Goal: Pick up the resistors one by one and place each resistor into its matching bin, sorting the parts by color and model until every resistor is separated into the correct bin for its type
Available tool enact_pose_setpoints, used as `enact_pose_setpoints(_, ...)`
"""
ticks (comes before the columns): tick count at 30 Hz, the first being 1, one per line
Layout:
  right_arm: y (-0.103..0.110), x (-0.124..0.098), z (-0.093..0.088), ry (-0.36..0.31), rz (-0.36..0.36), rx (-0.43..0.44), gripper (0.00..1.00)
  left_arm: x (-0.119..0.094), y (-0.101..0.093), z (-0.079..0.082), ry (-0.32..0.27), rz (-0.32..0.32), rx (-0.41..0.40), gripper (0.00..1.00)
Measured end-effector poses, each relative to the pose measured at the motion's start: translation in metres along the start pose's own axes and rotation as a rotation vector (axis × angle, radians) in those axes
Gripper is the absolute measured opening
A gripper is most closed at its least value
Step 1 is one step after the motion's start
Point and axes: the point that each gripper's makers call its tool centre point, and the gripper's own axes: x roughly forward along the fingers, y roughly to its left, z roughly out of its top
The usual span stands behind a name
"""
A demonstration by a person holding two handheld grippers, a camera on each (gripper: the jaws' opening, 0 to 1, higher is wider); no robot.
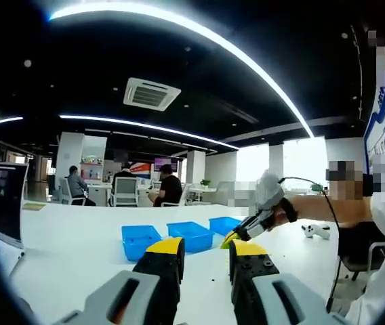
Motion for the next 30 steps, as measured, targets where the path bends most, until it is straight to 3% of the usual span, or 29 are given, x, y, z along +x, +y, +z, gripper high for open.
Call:
enact_pose_setpoints(5,-0.003,-0.065,0.015,-0.226,-0.059,0.026,0.04,0.002,-0.002,-0.001,0.003,-0.003,0.000,0.28)
enact_pose_setpoints(7,0.005,-0.090,0.014,-0.309,-0.041,0.056,0.04,0.002,-0.003,-0.001,0.003,-0.003,0.001,0.28)
enact_pose_setpoints(13,0.012,-0.154,-0.003,-0.457,-0.091,0.093,0.04,0.005,-0.004,-0.003,0.012,-0.002,0.002,0.28)
enact_pose_setpoints(19,0.018,-0.187,-0.029,-0.521,-0.190,0.077,0.04,0.007,-0.006,-0.008,0.024,-0.010,0.004,0.28)
enact_pose_setpoints(25,0.014,-0.201,-0.041,-0.512,-0.316,-0.008,0.04,0.008,-0.006,-0.009,0.028,-0.013,0.004,0.28)
enact_pose_setpoints(30,0.011,-0.202,-0.041,-0.516,-0.322,0.013,0.04,0.007,-0.005,-0.010,0.029,-0.012,0.004,0.28)
